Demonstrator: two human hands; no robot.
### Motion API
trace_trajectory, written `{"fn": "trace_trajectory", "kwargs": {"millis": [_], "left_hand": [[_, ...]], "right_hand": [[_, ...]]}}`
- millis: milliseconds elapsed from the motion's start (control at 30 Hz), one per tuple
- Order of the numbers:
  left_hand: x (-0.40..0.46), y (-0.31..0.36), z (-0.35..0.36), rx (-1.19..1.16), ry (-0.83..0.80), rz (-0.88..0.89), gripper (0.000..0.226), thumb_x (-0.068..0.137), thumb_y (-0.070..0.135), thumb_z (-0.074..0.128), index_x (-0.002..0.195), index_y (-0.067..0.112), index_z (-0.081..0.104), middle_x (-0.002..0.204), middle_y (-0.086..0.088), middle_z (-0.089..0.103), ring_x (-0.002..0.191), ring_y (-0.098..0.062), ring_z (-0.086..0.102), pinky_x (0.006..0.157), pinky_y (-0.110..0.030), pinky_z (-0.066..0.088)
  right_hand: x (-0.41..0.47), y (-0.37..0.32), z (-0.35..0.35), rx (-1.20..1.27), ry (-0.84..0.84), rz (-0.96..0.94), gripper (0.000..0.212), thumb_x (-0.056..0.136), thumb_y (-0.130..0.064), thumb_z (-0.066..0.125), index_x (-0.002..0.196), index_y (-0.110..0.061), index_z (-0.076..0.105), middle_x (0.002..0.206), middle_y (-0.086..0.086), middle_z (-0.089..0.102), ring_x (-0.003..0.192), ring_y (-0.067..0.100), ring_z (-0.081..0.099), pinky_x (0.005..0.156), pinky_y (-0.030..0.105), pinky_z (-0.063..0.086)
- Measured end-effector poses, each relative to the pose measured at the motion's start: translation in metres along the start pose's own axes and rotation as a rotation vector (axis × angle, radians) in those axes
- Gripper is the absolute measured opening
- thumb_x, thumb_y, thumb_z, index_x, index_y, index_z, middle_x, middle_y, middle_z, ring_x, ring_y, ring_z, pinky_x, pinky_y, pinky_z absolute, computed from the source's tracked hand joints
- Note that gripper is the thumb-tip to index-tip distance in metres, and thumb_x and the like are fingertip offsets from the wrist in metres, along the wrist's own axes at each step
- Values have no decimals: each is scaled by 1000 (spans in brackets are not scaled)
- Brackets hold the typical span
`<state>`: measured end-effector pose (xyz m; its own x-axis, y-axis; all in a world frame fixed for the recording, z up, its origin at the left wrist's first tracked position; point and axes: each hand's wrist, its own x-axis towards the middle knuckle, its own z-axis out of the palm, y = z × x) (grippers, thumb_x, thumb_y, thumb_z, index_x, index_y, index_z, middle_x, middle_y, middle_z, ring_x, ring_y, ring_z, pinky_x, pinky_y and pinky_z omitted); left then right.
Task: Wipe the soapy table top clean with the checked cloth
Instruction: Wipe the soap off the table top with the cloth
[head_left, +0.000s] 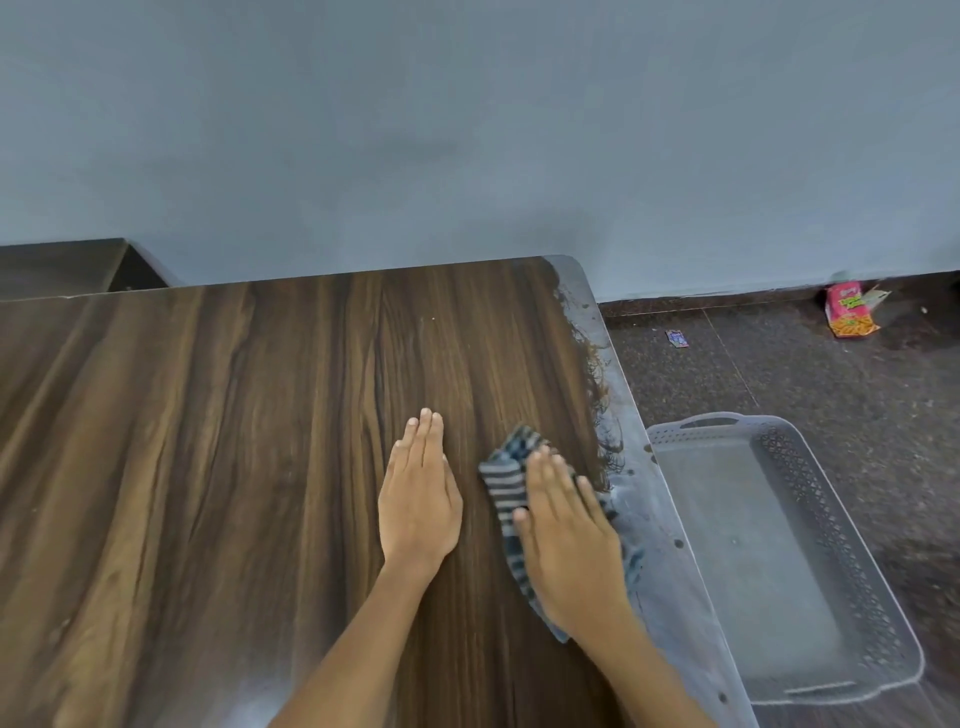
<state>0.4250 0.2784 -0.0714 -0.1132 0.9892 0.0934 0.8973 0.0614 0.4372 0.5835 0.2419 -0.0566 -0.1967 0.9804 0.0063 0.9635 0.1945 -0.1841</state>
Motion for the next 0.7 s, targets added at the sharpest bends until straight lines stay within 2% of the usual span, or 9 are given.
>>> {"fn": "trace_trajectory", "kwargs": {"millis": [100, 200, 300, 333, 400, 467, 533, 600, 700], "left_hand": [[-19, -1, -2, 15, -8, 9, 47, 100, 21, 25, 146, 14, 20, 154, 2, 20, 143, -11, 11, 116, -25, 6], [-40, -3, -5, 37, 2, 15, 48, 99, 27, 17, 145, 14, 24, 152, 1, 24, 140, -10, 9, 114, -27, 7], [-57, -7, -4, 66, -1, 14, 58, 93, 35, 8, 143, 13, 26, 150, 1, 27, 137, -8, 10, 113, -29, 10], [-61, -8, -4, 67, 3, 12, 57, 93, 34, 9, 143, 12, 26, 150, -1, 30, 137, -9, 13, 113, -31, 12], [-71, -10, -5, 52, -1, -6, 55, 92, 33, 12, 141, 11, 22, 149, -3, 31, 137, -9, 16, 113, -32, 13], [-81, -12, -5, 61, -19, -8, 55, 91, 31, 12, 142, 10, 21, 150, -2, 29, 138, -10, 16, 113, -32, 13], [-92, -13, -7, 77, -29, -15, 54, 93, 30, 13, 142, 10, 27, 149, -1, 30, 138, -10, 17, 113, -33, 15], [-103, -13, -10, 91, -37, -24, 50, 95, 28, 18, 139, 10, 32, 146, -1, 37, 136, -12, 23, 110, -36, 20], [-123, -14, -15, 100, -40, -21, 46, 94, 26, 24, 136, 11, 37, 141, -1, 46, 132, -14, 32, 106, -39, 29]], "right_hand": [[35, 15, -4, -47, 1, 174, 63, 98, -38, 2, 142, -1, 29, 147, 14, 35, 137, 25, 32, 113, 40, 22], [91, 10, -6, -11, -37, 305, 58, 99, -34, 8, 147, -1, 5, 156, 16, 8, 144, 26, 6, 117, 39, 4], [85, -20, -2, -8, -60, 102, 56, 101, -32, 13, 147, -3, 1, 156, 13, 2, 144, 25, 2, 118, 37, 0], [65, -30, 2, -3, -57, 2, 55, 100, -32, 13, 147, -4, 4, 156, 12, 5, 144, 24, 5, 117, 36, 1], [8, -41, 6, 8, -49, -131, 53, 99, -31, 18, 145, -5, 24, 152, 10, 26, 141, 20, 24, 118, 34, 11], [-47, -37, 3, 64, -75, -134, 50, 99, -31, 20, 138, -7, 41, 141, 7, 46, 132, 16, 41, 114, 30, 17], [-83, -19, -3, 39, -100, -59, 52, 101, -33, 13, 133, -9, 46, 135, 6, 52, 125, 17, 49, 110, 29, 13], [-92, 2, -5, -3, -34, 33, 55, 101, -35, 11, 132, -7, 47, 134, 7, 52, 124, 21, 50, 111, 31, 13], [-59, 12, -8, -27, -19, 225, 64, 99, -39, 1, 138, -1, 35, 140, 14, 47, 130, 26, 44, 112, 36, 22]]}}
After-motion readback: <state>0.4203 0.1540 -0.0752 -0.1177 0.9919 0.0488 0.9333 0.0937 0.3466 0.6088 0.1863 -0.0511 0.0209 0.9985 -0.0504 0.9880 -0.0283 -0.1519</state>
